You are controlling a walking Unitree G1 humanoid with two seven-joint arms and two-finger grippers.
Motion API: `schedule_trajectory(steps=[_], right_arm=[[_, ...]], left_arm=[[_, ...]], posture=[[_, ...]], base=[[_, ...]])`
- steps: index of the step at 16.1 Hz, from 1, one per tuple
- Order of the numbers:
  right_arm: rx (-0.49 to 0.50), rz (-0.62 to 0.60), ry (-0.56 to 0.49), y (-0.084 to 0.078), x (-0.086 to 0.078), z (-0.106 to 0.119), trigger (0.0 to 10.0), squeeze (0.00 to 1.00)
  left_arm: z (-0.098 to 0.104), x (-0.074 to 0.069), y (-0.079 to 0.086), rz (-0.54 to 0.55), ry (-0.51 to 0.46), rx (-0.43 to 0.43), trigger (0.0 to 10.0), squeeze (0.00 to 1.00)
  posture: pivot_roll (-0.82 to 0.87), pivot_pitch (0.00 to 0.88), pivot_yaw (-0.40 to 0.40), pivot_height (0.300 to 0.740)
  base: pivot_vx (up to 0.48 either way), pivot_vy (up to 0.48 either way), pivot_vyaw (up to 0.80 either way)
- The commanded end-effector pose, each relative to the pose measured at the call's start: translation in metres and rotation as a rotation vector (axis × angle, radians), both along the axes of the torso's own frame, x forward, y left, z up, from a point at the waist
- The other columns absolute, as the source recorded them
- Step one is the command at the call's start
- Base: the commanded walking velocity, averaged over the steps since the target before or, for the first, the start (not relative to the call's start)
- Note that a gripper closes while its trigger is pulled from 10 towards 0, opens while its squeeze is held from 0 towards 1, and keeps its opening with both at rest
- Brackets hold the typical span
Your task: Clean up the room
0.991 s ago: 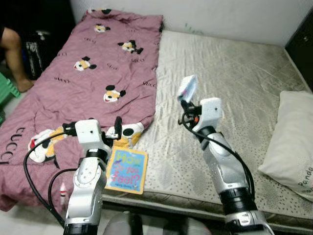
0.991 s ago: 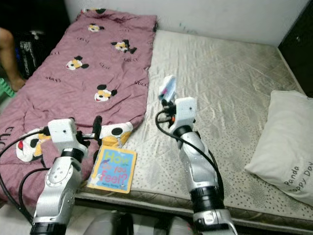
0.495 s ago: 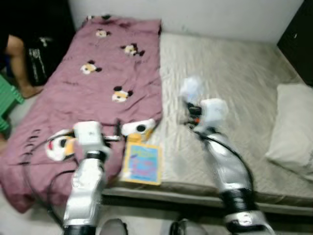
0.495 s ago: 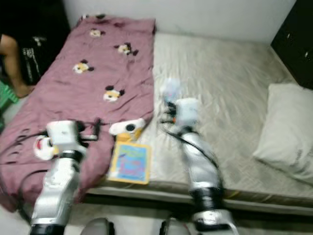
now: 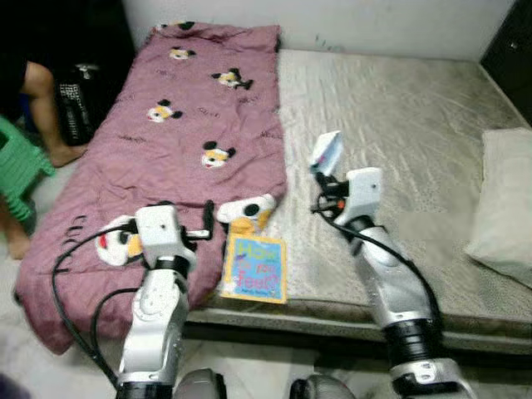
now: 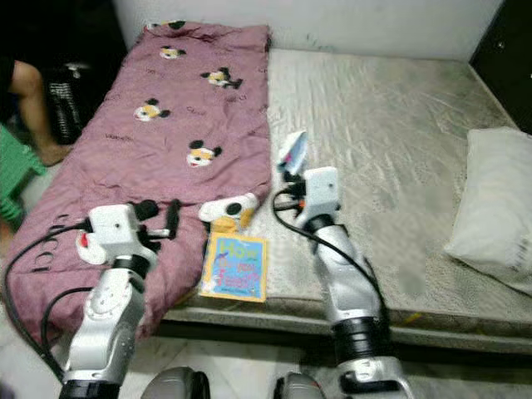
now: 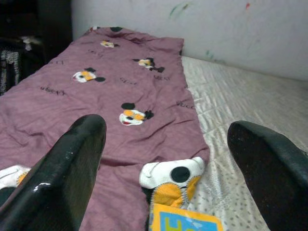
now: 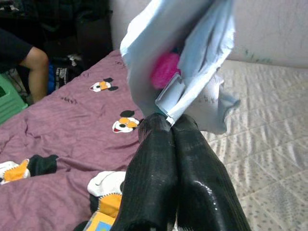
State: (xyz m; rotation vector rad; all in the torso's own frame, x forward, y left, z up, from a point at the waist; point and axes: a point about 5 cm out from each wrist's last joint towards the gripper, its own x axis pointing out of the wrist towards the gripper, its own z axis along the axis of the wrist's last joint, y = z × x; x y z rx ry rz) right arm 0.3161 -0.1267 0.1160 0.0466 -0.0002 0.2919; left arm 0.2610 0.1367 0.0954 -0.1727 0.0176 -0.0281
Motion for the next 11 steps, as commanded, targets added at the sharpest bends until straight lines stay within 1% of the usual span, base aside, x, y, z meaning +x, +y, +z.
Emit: schedule_trajectory(steps=[1,2,4,5,9,11], right_arm=[[0.018,0.018,-0.003,0.0063,-0.0001,0.0022,10.0,0.0],[0.032,0.015,0.005,0.006,-0.0001,0.0017,10.0,0.0],[0.03,0.019,0.003,0.0062,0.0003,0.002,10.0,0.0],[0.03,0.019,0.003,0.0061,0.0006,0.002,10.0,0.0],[0.023,0.023,0.0,0.0063,0.0013,0.0022,10.0,0.0],[0.021,0.027,-0.001,0.007,0.002,0.0024,10.0,0.0]], left_arm=[[0.0004,0.0002,0.0018,0.007,-0.001,-0.008,10.0,0.0],[0.0006,0.0003,0.0019,0.007,-0.002,-0.004,10.0,0.0],[0.0008,0.0007,0.002,0.006,-0.003,-0.004,10.0,0.0],[0.0007,0.0009,0.0023,0.009,-0.002,-0.002,10.0,0.0],[0.0018,0.0011,0.0013,0.005,-0.012,-0.007,10.0,0.0],[0.0013,0.0015,0.0013,0.006,-0.009,-0.018,10.0,0.0]], posture=[[-0.01,0.054,-0.017,0.74],[-0.01,0.054,-0.017,0.74],[-0.01,0.054,-0.016,0.74],[-0.01,0.055,-0.016,0.74],[-0.01,0.052,-0.017,0.74],[-0.01,0.047,-0.02,0.74]], base=[[0.0,0.48,0.0],[0.0,0.48,0.0],[0.0,0.48,-0.59],[0.0,0.0,-0.45],[0.0,0.0,0.0],[0.0,0.48,0.0]])
